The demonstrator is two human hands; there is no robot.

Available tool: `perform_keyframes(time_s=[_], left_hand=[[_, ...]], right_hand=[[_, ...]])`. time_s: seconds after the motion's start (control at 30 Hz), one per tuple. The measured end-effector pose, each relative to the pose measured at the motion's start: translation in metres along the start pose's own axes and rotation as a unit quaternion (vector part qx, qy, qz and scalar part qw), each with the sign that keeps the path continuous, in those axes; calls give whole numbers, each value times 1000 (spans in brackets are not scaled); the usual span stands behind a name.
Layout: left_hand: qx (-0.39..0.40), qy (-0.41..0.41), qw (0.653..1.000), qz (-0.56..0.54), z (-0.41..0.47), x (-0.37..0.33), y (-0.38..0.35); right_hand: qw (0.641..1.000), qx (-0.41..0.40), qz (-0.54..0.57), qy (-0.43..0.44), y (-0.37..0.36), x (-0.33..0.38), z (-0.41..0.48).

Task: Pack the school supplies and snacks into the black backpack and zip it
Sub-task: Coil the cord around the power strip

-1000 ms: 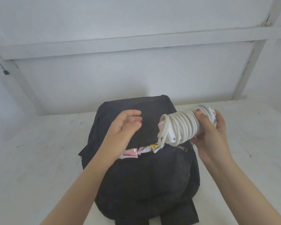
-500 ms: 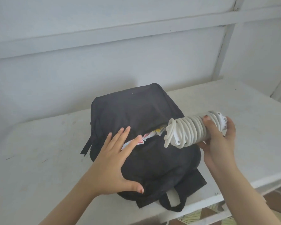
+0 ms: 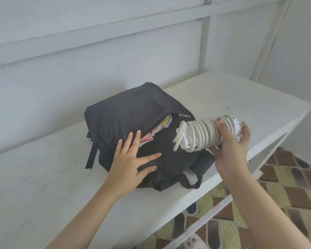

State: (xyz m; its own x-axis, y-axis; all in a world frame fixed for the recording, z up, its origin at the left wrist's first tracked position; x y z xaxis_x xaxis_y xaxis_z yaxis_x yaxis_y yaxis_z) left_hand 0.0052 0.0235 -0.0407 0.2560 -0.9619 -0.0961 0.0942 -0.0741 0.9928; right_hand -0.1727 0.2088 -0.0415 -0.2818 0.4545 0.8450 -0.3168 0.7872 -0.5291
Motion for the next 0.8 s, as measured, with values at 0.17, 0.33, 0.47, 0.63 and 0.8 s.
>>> perform_keyframes(time_s=[0.17,0.33,0.47,0.63,0.8], left_hand=[[-32,0,963,-267,-3,20,27],[-105,59,932,-343,-1,40,60],[-100,81,926,-355,11,41,79],[-100,111,915,-375,15,42,92],[-110,113,905,-394,18,46,98]], right_hand=[[1000,-25,0,3,9,-2,-29],[999,-33,3,20,5,-8,-50],[998,-34,-11,42,-14,-14,-58],[996,-21,-82,31,-55,-31,-56],[990,-21,-141,6,-87,-60,-65]])
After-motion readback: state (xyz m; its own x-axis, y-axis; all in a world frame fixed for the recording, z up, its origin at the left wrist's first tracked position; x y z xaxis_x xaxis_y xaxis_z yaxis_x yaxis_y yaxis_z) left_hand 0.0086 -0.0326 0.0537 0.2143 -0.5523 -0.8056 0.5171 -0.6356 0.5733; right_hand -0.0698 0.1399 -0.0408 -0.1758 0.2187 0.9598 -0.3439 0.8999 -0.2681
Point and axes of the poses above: each hand's wrist, its own z-axis towards the middle knuckle, its own y-axis out of the back of the hand, x = y × z, the point moved 7 cm from there along z, towards the middle knuckle, and after that the axes turned 13 degrees about x, right-handed, at the moved point
